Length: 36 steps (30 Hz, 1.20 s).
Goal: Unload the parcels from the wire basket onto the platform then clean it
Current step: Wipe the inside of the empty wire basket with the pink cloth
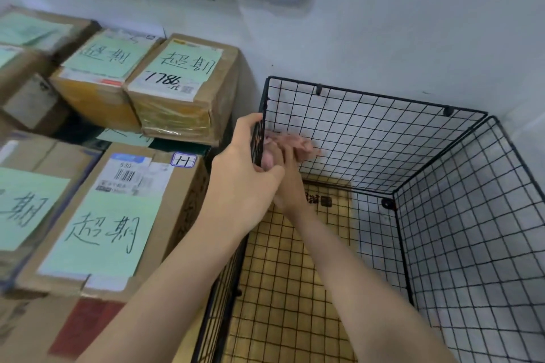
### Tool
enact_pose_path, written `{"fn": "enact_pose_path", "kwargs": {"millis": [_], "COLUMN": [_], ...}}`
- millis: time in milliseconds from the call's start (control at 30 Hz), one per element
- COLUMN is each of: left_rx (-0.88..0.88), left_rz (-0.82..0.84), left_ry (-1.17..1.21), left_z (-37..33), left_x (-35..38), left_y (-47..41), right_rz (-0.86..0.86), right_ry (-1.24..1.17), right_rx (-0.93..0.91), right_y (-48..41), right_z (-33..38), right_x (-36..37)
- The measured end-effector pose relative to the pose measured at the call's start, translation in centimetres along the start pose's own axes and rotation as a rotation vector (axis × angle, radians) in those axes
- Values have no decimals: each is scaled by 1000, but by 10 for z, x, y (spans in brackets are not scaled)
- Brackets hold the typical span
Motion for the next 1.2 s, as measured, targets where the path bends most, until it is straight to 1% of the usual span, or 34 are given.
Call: {"fn": "enact_pose_path", "kwargs": {"millis": [67, 100, 200, 333, 400, 433, 467, 500, 567, 633, 700, 733, 833, 867, 900, 933, 1000, 1100, 1200], "left_rx": [-3, -7, -15, -35, -45, -48, -48, -49, -50, -47, -38, -33, -20, -16, -13, -11, -1, 4, -1], "left_rz": [-1, -3, -12, -18, -26, -24, -19, -15, -10, -8, -7, -5, -1, 1, 3, 6, 9, 9, 10], "left_ry": [-11, -18, -36, -34, -37, -38, -36, -35, -49, -65, -64, -62, -63, -65, -67, -71, -73, -71, -70], "left_z": [0, 0, 0, -2, -3, -3, -3, -4, -4, -5, -5, -5, -4, -4, -5, -5, -4, -4, -5], "left_x": [1, 1, 1, 1, 1, 2, 2, 2, 2, 2, 2, 2, 2, 2, 2, 3, 2, 2, 2], "left_y": [0, -1, -1, 0, 0, 0, 0, 0, 1, 1, 1, 1, 1, 1, 1, 2, 1, 1, 2], "right_rz": [103, 127, 99, -91, -309, -416, -483, -518, -529, -505, -424, -347, -37, 40, 94, 111, 48, -252, -523], "right_ry": [81, 98, 100, -18, -35, -41, -61, -79, -35, 57, 115, 137, 220, 222, 203, 168, 65, -62, -109], "right_rx": [58, 90, 71, 10, -34, -27, -8, 6, -27, -56, -27, -2, 97, 152, 227, 298, 343, 321, 277], "right_y": [16, 18, 16, -1, -22, -34, -46, -55, -56, -42, -25, -15, 23, 35, 42, 44, 39, 15, -21], "right_z": [-10, -12, -9, -8, -5, -5, -4, -2, 0, -5, -16, -23, -43, -49, -56, -60, -61, -48, -37], "right_x": [21, 26, 21, -22, -57, -74, -89, -98, -98, -82, -57, -42, -4, 3, 6, 5, -10, -61, -119]}}
Point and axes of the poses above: each hand's wrist, its own y-axis away from the middle knuckle, its own x-axis out of the palm, z = x × y, the point moved 2 cm from there along -y, towards the middle knuckle, and after that the axes turned 14 degrees about y, right-handed, at the moved point
